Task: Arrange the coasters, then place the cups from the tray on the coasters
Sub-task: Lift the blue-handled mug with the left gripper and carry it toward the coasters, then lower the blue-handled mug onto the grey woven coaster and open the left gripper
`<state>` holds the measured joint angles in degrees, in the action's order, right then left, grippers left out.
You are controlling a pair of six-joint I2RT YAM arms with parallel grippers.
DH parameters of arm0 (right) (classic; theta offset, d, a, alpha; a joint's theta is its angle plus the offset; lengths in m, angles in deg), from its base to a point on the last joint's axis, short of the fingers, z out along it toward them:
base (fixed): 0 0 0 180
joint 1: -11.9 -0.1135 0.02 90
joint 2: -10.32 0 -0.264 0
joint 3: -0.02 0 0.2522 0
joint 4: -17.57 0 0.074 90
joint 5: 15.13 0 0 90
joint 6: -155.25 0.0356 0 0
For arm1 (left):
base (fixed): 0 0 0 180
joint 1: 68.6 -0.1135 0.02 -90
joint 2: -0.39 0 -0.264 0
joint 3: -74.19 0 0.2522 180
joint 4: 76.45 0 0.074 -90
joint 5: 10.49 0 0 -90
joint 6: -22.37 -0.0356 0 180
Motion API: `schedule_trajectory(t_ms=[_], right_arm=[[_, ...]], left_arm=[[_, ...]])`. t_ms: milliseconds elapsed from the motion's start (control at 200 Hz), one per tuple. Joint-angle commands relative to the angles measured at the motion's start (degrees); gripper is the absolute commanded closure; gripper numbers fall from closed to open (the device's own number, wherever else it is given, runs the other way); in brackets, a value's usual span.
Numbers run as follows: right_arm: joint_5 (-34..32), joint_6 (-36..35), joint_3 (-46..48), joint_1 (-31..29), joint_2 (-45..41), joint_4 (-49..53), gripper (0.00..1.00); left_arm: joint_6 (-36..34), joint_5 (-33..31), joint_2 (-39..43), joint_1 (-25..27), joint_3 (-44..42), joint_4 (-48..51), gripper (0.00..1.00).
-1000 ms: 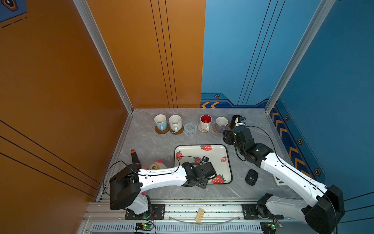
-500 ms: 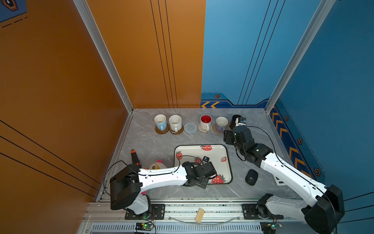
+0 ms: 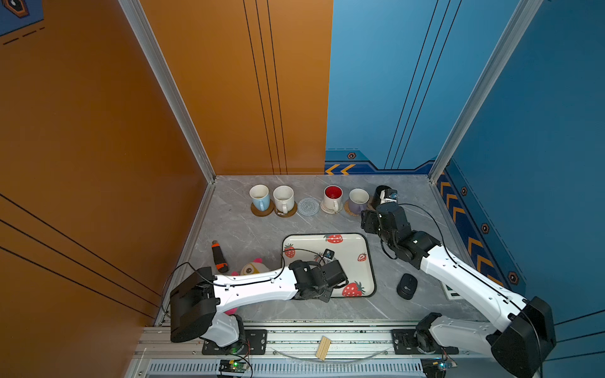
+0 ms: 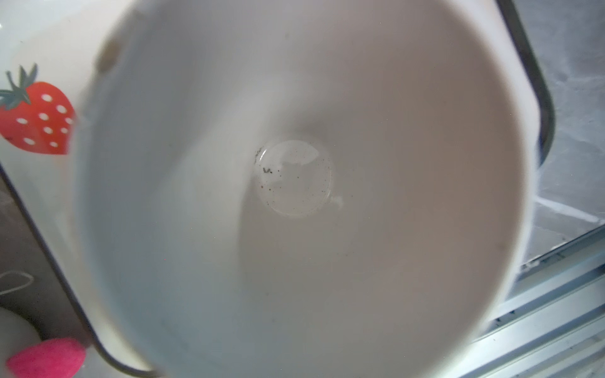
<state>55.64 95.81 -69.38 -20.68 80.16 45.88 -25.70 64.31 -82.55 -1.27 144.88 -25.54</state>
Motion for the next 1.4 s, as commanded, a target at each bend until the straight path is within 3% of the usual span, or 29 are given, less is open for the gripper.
schedule_trajectory(t_ms=[0,205,506,646,992,1392], right_arm=[[1.3,0.9,0.8,0.5,0.9,-1.4,0.33],[2.8,0.9,0.8,1.1,2.0,-2.1,0.33],[4.7,0.9,1.3,2.5,3.0,-2.8,0.33],[5.4,0.9,1.4,3.1,3.5,-2.9,0.33],[7.5,0.9,2.3,5.3,4.5,-3.5,0.32],[9.5,1.0,3.4,8.2,5.2,-4.1,0.32]], left_arm=[[0.7,-3.9,3.8,-2.1,1.1,-0.1,1.0],[-4.0,-3.6,3.9,-8.2,4.4,-1.1,1.0],[-9.0,-0.3,-0.1,-22.0,7.5,-9.9,1.0],[-12.5,0.6,-4.1,-26.0,13.2,-10.1,1.0],[-20.3,1.4,-17.6,-32.3,31.6,-8.1,1.0],[-21.7,1.6,-31.0,-35.0,43.5,-6.3,1.0]])
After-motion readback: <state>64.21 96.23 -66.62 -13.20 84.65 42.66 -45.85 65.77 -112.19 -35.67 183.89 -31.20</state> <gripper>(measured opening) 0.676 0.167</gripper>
